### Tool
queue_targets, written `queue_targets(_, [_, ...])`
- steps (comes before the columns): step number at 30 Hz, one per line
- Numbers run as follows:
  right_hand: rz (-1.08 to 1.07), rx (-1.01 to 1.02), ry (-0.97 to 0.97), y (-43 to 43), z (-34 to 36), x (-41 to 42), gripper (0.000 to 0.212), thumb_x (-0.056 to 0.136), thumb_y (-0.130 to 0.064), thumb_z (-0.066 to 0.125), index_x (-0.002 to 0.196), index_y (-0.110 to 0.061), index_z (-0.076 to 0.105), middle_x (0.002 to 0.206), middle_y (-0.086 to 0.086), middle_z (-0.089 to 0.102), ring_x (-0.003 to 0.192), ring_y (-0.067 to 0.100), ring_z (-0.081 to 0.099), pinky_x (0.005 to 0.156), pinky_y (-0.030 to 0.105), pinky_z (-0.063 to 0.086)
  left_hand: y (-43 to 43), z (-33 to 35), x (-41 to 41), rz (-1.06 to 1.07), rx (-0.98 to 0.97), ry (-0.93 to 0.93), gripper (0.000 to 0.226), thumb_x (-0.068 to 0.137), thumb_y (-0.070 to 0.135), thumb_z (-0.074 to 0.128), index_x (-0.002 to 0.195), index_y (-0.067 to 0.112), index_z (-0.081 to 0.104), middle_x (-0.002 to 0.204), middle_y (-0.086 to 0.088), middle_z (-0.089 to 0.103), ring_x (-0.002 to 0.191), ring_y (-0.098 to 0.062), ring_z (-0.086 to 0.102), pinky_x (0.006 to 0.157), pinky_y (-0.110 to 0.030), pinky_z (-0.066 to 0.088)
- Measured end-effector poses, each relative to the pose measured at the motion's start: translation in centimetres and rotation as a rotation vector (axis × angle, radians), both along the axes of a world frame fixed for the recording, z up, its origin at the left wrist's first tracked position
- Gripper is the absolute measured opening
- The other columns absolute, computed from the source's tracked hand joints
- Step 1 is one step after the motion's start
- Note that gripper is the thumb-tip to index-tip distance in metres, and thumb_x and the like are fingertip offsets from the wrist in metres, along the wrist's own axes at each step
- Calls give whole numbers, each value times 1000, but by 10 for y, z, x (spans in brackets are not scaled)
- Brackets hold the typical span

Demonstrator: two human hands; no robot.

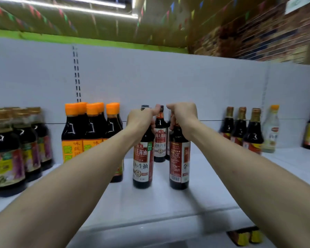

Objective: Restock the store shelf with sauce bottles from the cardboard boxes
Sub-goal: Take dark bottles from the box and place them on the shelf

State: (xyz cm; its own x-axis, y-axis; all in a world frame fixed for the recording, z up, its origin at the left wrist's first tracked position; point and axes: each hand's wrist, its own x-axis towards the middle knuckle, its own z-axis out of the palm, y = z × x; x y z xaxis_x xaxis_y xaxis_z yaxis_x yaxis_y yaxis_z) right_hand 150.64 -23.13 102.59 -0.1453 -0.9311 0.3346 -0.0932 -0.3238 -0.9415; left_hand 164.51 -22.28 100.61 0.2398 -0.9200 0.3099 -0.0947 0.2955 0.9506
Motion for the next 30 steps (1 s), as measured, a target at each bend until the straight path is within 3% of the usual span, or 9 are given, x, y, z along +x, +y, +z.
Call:
queue_targets(4, [34,-51,-19,-19,-7,-1,23,88,-17,69,68,-8,61,58,15,54,49,29,53,56,38,46,-8,-4,-3,114,-19,34,48,83,49,79,64,8,64,56,-7,63,56,-28,66,83,-55,63])
queue_targets(8, [17,-117,6,-43,-14,4,49,91,-45,71,59,-17,46,48,5,54,47,26,58,57,36,48,-18,-6,-3,206,-22,9,48,86,53,77,67,10,67,58,-4,66,55,-25,67,80,-50,62])
queue_targets(13, [-28,-177,124,-55,-18,8,56,90,-63,65,66,-14,54,54,6,64,48,21,66,62,35,54,-34,-11,-1,279,-59,-70,50,85,61,74,66,15,68,63,0,70,60,-23,71,78,-46,62])
queue_targets(17, [-5,-173,193,-65,-20,6,46,92,-58,65,85,-13,58,66,6,69,56,19,70,72,41,60,-43,-14,-1,329,-62,-158,52,82,68,70,68,17,70,71,0,74,72,-24,74,79,-45,61])
queue_targets(24, [-174,-246,335,-91,-24,-29,27,82,-38,65,84,-12,58,75,9,72,75,30,72,76,50,60,-55,-19,-3,246,-71,-201,41,89,55,72,71,18,67,74,-1,73,78,-25,74,84,-47,61])
queue_targets(27, [-254,-254,373,-110,-25,-54,20,78,-37,61,80,-19,53,77,8,72,75,30,71,76,49,59,-56,-20,-5,287,-82,-228,42,92,55,69,73,17,67,74,0,72,76,-22,73,83,-43,61])
queue_targets(30, [-324,-258,391,-132,-27,-77,28,82,-44,62,87,-17,56,79,6,72,72,23,71,75,41,57,-58,-21,-9,328,-95,-227,49,91,56,69,81,9,72,77,-5,75,78,-24,74,84,-46,61])
